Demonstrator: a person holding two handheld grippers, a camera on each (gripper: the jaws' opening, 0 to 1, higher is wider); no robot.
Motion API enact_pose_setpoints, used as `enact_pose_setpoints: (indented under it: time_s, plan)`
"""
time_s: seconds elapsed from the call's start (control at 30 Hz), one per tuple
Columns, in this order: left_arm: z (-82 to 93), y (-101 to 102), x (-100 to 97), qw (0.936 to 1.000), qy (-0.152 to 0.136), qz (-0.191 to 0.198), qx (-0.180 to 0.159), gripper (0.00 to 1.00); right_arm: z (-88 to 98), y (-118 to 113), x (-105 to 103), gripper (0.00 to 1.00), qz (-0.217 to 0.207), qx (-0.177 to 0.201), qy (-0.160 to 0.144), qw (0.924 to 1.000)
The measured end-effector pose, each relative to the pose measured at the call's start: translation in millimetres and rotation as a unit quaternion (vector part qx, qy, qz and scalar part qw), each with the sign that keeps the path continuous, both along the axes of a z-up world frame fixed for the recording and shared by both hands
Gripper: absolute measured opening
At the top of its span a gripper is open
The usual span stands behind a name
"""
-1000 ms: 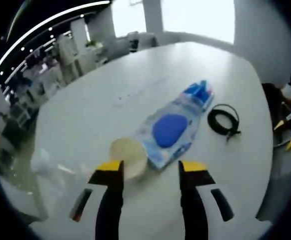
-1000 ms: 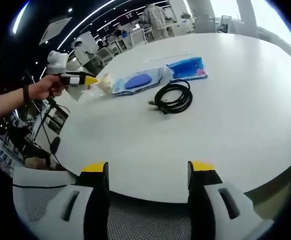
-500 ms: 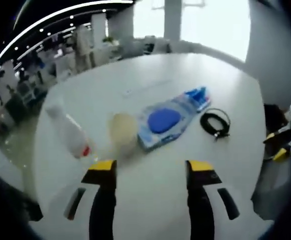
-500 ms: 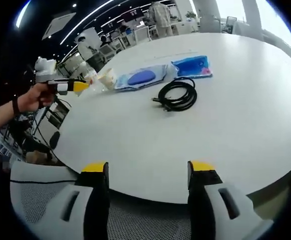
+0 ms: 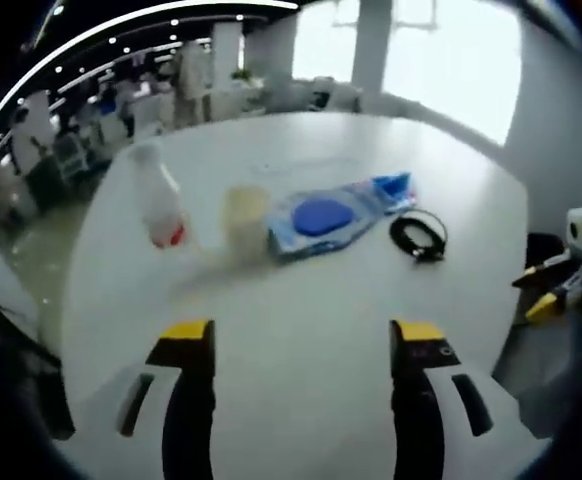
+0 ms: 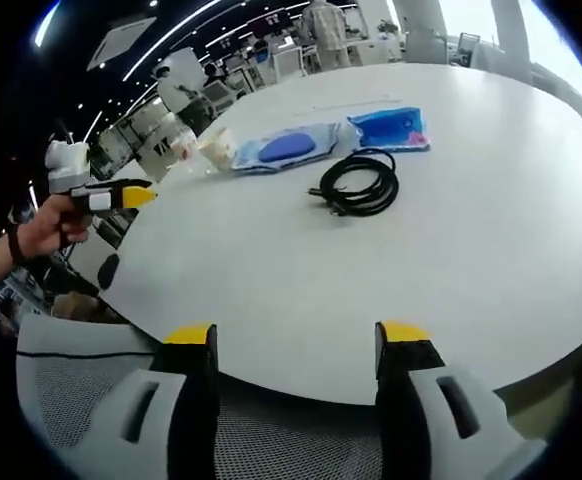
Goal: Arrange the tabletop items into an orderly group along one side of the table until the central work area is clear of visible clutter.
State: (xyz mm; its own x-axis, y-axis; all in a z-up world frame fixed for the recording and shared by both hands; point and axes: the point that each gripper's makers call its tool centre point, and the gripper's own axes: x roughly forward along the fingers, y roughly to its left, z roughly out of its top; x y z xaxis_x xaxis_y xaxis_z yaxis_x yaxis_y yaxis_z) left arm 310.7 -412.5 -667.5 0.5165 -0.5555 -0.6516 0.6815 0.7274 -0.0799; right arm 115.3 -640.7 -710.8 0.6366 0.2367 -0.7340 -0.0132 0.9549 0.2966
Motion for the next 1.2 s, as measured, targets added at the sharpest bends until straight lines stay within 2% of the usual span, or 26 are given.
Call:
enact_pose_setpoints:
  time_s: [0.1, 0.27, 0.5, 0.67, 0.73, 0.8, 1.03, 1.2]
  plan:
    - [-4.4, 8, -10.6, 0.9996, 0.011, 0.017, -0.018, 0.71, 0.5, 1, 0, 0.64, 0.002, -0.001, -0.001, 1.0]
    - [-16.0, 15, -23.0, 0.9987, 0.029, 0.033, -0.026, 0.79, 2.5, 1, 1, 0.64, 0.003, -0.002, -0.003, 1.0]
    - [-23.1, 16, -41.8, 0.997, 0.042, 0.048, -0.044, 0.81, 1.1, 0, 2, 0.64, 0.001, -0.002, -0.002, 1.0]
    - [-31.8, 16, -54.0, 0.996, 0.058, 0.049, -0.047, 0.86, 0.7, 1, 2, 0.64, 0.002, -0.003, -0.001, 1.0]
    - [-32.4, 12, -61.8, 0.9938, 0.075, 0.047, -0.067, 0.91, -0.2, 1, 2, 0.64, 0.003, -0.004, 0.0, 1.0]
    - [-34.8, 14, -65.7, 0.9938, 0.077, 0.047, -0.066, 0.94, -1.6, 2, 2, 0.64, 0.006, -0.006, 0.003, 1.0]
    - [-41.1, 19, -74.0, 0.9929, 0.088, 0.052, -0.061, 0.95, -5.1, 4, 1, 0.64, 0.015, -0.008, 0.009, 0.9998]
    - [-33.1, 17, -69.6, 0.9926, 0.08, 0.062, -0.067, 0.94, -5.7, 6, 1, 0.64, 0.022, -0.011, 0.012, 0.9996]
